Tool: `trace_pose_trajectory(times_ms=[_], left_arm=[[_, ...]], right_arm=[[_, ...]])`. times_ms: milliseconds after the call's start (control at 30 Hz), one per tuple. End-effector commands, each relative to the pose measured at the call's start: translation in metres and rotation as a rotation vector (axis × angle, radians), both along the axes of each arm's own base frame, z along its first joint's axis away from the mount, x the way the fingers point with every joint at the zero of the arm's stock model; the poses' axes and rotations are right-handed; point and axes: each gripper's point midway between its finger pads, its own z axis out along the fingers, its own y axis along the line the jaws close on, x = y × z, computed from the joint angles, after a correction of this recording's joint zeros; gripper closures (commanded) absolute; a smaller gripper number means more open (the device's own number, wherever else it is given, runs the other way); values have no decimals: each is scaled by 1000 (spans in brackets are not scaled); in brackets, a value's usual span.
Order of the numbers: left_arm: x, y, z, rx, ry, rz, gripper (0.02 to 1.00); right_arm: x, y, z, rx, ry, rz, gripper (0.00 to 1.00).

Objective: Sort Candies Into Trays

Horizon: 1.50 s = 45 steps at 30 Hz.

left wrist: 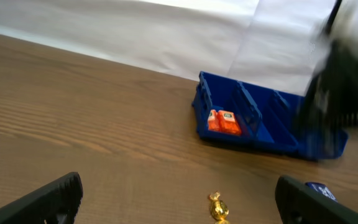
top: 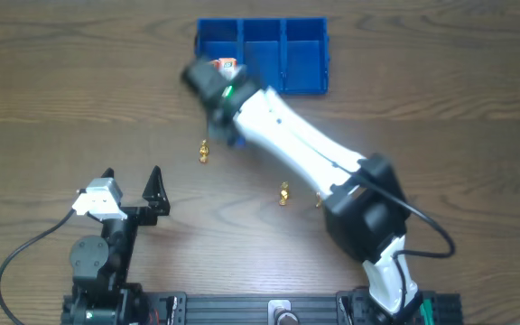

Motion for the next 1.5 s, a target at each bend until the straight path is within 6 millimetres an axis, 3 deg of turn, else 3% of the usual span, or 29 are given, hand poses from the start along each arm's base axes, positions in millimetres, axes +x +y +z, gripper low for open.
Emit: trace_pose_trajectory(times_ms=[33, 133, 233, 400, 533, 733, 1000, 1300, 1500], left_arm=[[0, -1, -17, 16, 38, -7, 20], [0, -1, -17, 16, 38, -7, 20], [0, -1, -17, 16, 38, -7, 20], [0, -1, -17, 16, 38, -7, 20], [0, -1, -17, 16, 38, -7, 20], [0, -1, -17, 16, 38, -7, 23], [0, -1, -17, 16, 38, -7, 20], [0, -1, -17, 16, 38, -7, 20], [0, -1, -17, 16, 38, -7, 20]], right_arm=[[71, -40, 91, -53, -318, -29, 792], [96, -49, 107, -68, -424, -57, 787], [118, -54, 103, -53, -464, -85, 774], [143, -61, 73, -55, -456, -114, 766], [151, -58, 43, -77, -425, -110, 752], [155, -56, 7, -105, -375, -108, 746], [153, -56, 3, -107, -362, -103, 693], [146, -52, -6, -96, -318, -77, 314], [126, -48, -1, -103, -272, -74, 268]])
